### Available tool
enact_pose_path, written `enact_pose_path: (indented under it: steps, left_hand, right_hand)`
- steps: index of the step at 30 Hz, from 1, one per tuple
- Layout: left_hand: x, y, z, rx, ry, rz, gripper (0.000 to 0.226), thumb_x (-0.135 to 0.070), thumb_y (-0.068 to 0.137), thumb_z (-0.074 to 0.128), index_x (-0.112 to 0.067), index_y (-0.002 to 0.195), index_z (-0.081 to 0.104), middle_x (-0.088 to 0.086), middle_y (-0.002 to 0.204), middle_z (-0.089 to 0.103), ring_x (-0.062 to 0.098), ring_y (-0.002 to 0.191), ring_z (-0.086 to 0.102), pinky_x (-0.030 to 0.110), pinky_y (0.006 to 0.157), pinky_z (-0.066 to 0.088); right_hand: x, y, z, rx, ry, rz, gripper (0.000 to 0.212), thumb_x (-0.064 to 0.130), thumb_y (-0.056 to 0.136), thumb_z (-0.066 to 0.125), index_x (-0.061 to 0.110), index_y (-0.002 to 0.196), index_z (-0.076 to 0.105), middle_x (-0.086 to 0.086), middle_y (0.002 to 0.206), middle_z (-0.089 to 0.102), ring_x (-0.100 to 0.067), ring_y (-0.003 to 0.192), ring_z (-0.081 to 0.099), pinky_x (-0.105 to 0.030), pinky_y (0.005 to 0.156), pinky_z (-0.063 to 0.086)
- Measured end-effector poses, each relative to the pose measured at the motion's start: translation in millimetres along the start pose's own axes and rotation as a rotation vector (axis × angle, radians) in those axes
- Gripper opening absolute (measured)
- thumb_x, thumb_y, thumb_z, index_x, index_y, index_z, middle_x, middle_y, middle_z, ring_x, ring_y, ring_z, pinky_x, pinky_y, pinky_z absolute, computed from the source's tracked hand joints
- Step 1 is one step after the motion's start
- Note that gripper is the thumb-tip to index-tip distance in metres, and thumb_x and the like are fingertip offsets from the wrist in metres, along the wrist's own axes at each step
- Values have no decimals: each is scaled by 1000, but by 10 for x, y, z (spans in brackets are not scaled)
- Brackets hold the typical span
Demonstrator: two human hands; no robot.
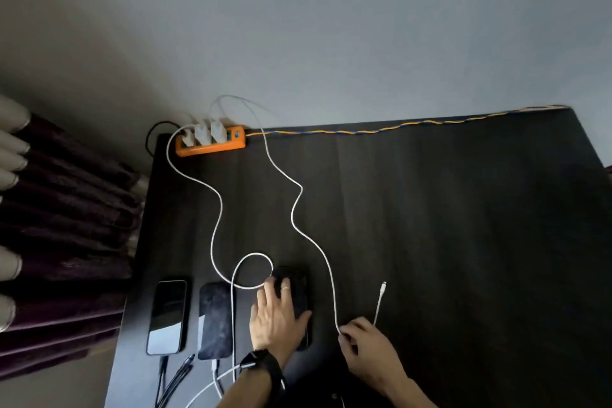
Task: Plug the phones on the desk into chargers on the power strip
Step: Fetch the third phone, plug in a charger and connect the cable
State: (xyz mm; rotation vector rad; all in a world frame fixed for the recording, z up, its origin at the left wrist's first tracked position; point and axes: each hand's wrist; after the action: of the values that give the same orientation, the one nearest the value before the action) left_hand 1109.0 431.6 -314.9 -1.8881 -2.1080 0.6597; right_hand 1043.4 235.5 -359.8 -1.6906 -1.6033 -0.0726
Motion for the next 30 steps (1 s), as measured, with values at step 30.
enact_pose_path:
  steps: [30]
  left_hand:
    - [576,-888,-566,348,-1151,65,95,-20,61,82,-36,134,25,14,95,71,17,72,67,31,69,58]
  right_hand:
    - [1367,-553,-336,-243,585,205,39,51,91,64,17,71,62,11,62,60,-4,61,55,-17,57,38]
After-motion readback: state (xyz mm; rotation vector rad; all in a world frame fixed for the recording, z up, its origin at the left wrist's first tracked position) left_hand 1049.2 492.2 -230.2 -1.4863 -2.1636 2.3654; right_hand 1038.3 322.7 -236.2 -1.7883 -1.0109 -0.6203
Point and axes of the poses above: each hand's wrist, its own y-axis towards the middle knuckle, its own z-axis out of the palm, x = y × z
